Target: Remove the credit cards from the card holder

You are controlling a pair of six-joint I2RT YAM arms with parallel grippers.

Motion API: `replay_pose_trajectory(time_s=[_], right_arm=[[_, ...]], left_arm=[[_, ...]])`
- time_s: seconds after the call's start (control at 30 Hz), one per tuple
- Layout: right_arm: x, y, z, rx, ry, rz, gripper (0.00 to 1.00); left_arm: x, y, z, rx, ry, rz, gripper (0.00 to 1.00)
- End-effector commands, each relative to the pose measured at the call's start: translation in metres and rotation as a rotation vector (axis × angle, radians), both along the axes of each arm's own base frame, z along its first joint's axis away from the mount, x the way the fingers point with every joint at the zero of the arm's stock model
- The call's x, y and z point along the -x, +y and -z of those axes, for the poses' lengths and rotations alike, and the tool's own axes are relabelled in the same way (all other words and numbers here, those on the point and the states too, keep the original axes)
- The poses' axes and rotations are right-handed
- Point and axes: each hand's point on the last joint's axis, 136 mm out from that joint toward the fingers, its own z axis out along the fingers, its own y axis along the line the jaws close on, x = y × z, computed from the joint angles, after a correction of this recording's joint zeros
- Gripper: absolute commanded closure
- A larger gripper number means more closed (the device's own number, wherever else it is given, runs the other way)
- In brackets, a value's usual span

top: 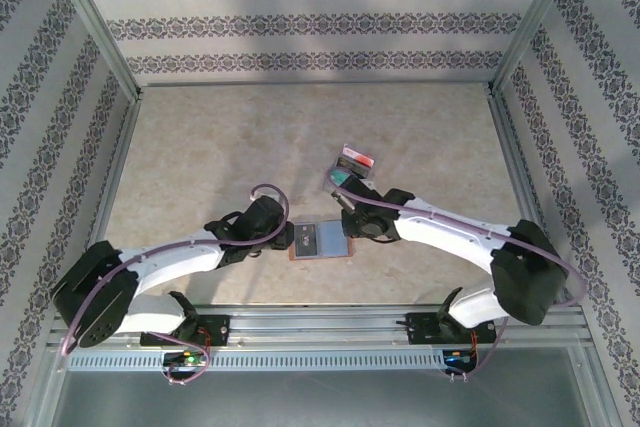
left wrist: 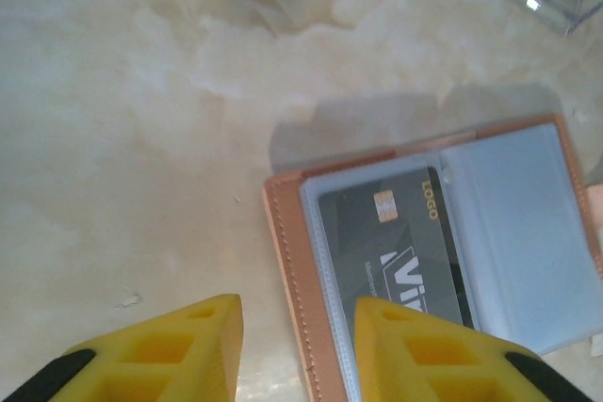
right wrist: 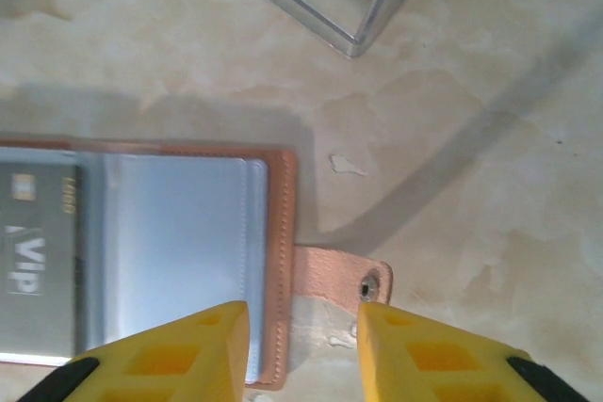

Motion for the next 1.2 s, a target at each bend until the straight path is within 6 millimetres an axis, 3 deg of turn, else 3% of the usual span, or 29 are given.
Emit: replay_pose_trajectory(time_s=[0.0, 0.2, 0.4, 1.17], right_arm=[[-0.001, 0.024, -0.003, -0.202, 0.026, 0.001, 0.68], [-0.001, 0.061, 0.005, -0.396, 0.102, -0.040, 0.75], [0.001, 0.085, 0.016, -0.461, 0.160, -0.074, 0.81], [0.013, 0.089, 0.057, -0.421, 0.265, -0.068, 0.75]], left_arm=[[-0.004, -0.026, -0.007, 0.085, -0.004, 0.051, 0.71], [-0.003, -0.038, 0.011, 0.109, 0.051, 0.074, 0.84], [0.000, -0.039, 0.020, 0.114, 0.077, 0.072, 0.87], [0.003, -0.033, 0.029, 0.111, 0.110, 0.049, 0.90]])
